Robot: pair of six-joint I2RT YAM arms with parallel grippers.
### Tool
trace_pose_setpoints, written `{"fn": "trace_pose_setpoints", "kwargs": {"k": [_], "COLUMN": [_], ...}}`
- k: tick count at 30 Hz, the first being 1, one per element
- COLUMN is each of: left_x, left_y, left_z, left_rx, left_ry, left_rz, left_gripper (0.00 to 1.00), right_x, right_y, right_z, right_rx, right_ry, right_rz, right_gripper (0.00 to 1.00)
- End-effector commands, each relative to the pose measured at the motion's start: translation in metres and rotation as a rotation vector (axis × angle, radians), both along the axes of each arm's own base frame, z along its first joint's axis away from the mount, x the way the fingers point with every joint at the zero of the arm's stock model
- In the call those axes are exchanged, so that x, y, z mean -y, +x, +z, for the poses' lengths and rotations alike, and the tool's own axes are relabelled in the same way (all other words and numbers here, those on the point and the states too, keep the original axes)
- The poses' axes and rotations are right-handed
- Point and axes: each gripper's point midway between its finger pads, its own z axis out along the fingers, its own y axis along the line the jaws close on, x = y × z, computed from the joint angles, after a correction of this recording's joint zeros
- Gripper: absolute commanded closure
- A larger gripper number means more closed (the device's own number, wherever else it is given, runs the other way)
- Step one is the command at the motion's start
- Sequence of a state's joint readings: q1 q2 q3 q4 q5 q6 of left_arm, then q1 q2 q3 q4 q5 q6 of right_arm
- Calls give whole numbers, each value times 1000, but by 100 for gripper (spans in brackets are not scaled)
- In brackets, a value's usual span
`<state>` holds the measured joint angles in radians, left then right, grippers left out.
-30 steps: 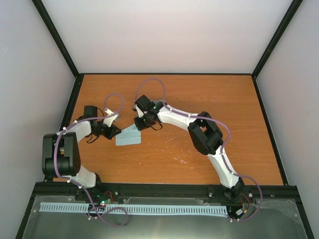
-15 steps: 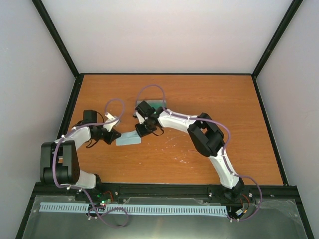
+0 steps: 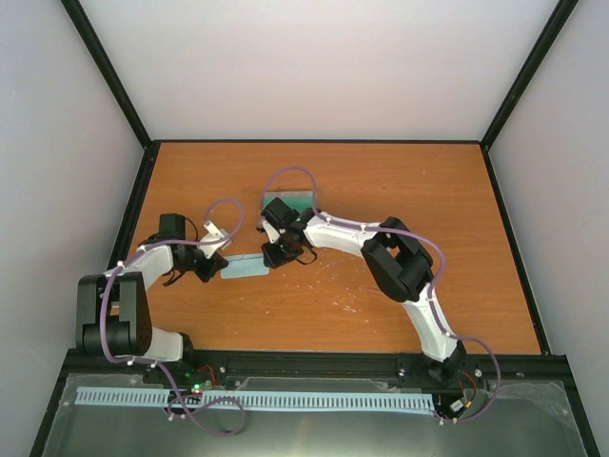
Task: Organize the sunglasses
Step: Fold the glasses cleaning cloth at the center of the board.
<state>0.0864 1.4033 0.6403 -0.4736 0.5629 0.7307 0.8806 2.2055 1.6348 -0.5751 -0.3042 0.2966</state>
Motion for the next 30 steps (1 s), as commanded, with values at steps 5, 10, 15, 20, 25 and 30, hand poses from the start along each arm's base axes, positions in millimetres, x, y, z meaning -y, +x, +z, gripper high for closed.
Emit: {"fn": "trace_pose_setpoints", "kwargs": {"k": [5, 10, 15, 20, 25, 30], "left_x": [4, 7, 4, 5, 2, -9], "left_y": [-12, -20, -20, -5, 19, 35], "left_z": [-2, -5, -3, 21, 38, 36], "left_rx": [48, 53, 68, 107, 65, -26], "left_ry": [59, 80, 111, 73, -49, -132], "left_rz": [-125, -181, -193, -115, 11, 70], "left_gripper": [97, 88, 59, 44, 49, 56], "right_x": [4, -6, -15, -13, -1, 6], "right_y": [16, 26, 34, 32, 21, 18], "right_z": [51, 63, 56, 42, 22, 14], "right_rx": [104, 115, 93, 93, 90, 89], "right_ry": [80, 118, 95, 33, -51, -82], "right_rz": [-73, -90, -86, -42, 20, 37], "right_gripper": [61, 52, 49, 47, 47, 45]}}
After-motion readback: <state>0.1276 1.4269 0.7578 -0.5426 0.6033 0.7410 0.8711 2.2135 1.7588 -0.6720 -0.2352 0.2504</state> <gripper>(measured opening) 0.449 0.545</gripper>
